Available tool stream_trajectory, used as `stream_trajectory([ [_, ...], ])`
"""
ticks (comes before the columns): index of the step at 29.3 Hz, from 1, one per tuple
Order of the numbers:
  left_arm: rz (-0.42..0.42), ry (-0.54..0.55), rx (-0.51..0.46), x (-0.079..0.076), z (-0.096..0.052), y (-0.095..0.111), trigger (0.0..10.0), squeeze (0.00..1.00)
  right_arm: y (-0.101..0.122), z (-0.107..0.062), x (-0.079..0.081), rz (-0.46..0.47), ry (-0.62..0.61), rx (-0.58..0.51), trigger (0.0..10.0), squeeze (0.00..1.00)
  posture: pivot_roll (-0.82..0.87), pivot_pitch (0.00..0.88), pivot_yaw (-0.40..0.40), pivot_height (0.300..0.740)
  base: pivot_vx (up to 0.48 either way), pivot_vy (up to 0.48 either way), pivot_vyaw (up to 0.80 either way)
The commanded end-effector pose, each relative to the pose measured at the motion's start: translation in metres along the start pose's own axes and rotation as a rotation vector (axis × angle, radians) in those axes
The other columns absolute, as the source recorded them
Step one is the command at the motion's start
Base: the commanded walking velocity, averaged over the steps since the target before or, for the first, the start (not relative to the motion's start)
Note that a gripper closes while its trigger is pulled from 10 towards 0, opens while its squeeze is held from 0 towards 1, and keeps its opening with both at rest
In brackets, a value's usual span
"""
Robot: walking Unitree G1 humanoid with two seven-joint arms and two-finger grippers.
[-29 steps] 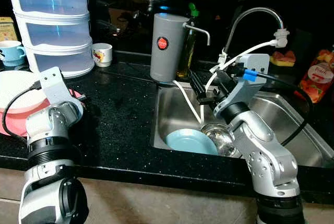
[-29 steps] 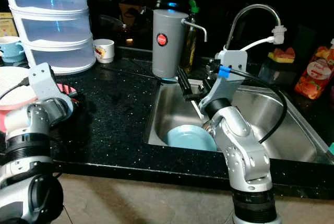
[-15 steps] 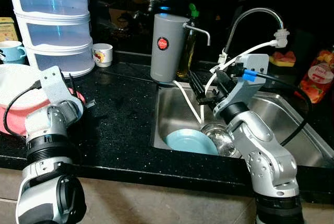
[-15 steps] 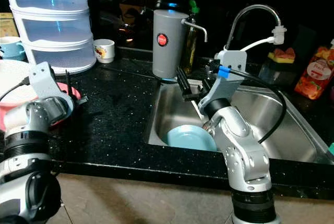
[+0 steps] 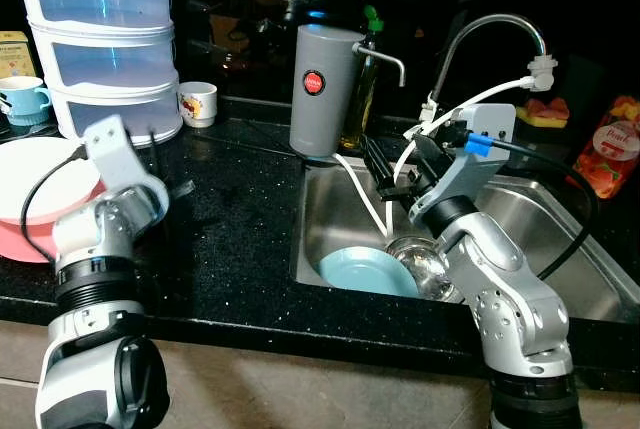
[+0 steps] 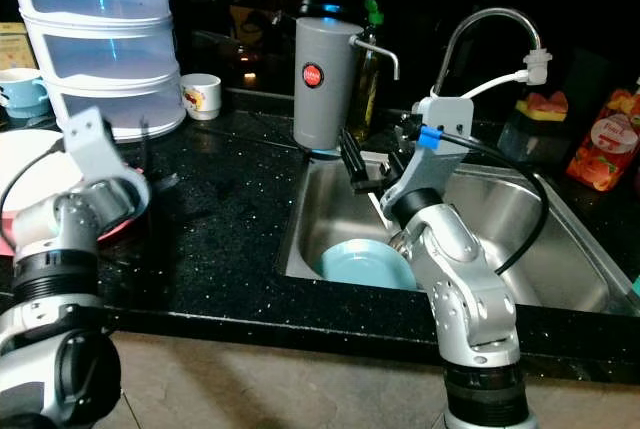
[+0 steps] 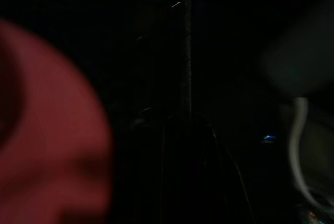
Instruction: Kitchen organization
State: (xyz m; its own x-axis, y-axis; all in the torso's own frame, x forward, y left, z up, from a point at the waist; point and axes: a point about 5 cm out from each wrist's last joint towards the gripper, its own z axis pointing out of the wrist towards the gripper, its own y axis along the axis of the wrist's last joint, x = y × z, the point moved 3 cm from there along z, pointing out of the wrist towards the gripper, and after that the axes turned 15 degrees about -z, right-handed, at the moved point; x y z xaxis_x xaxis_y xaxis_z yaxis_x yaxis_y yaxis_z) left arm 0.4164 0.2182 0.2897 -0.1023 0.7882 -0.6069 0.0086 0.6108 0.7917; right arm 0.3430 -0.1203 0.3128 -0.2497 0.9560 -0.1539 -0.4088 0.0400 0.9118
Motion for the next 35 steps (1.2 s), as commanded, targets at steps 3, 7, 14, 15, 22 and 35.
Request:
stream_trajectory([
  [3, 0.129, -0.351, -0.013, -0.061, -0.019, -0.007, 10.0, 0.0, 0.005, 0.0, -0.001, 0.009, 0.021, -0.017, 10.0, 0.0, 0.18, 0.022, -0.108, 0.74, 0.0, 0.0, 0.0],
  [7, 0.196, -0.528, 0.019, -0.085, -0.033, -0.022, 10.0, 0.0, 0.005, -0.002, 0.008, 0.056, 0.093, -0.016, 10.0, 0.0, 0.17, 0.019, -0.112, 0.74, 0.0, 0.0, 0.0],
  [14, 0.175, -0.862, 0.176, -0.122, -0.056, -0.054, 10.0, 0.0, 0.016, -0.013, 0.032, 0.336, 0.279, -0.068, 10.0, 0.0, 0.15, 0.015, -0.108, 0.74, 0.0, 0.0, 0.0],
  [15, 0.143, -0.995, 0.276, -0.139, -0.066, -0.068, 10.0, 0.0, 0.02, -0.018, 0.038, 0.448, 0.323, -0.082, 10.0, 0.0, 0.13, 0.016, -0.094, 0.74, 0.0, 0.0, 0.0],
  [22, 0.161, -1.173, 0.417, -0.152, -0.085, -0.09, 10.0, 0.0, 0.024, -0.025, 0.031, 0.506, 0.325, -0.112, 10.0, 0.0, 0.09, 0.015, -0.056, 0.74, 0.0, 0.0, 0.0],
  [35, 0.225, -1.288, 0.516, -0.155, -0.101, -0.111, 10.0, 0.0, 0.009, -0.025, 0.0, 0.428, 0.107, -0.047, 4.0, 0.0, 0.08, 0.011, -0.041, 0.74, 0.0, 0.0, 0.0],
])
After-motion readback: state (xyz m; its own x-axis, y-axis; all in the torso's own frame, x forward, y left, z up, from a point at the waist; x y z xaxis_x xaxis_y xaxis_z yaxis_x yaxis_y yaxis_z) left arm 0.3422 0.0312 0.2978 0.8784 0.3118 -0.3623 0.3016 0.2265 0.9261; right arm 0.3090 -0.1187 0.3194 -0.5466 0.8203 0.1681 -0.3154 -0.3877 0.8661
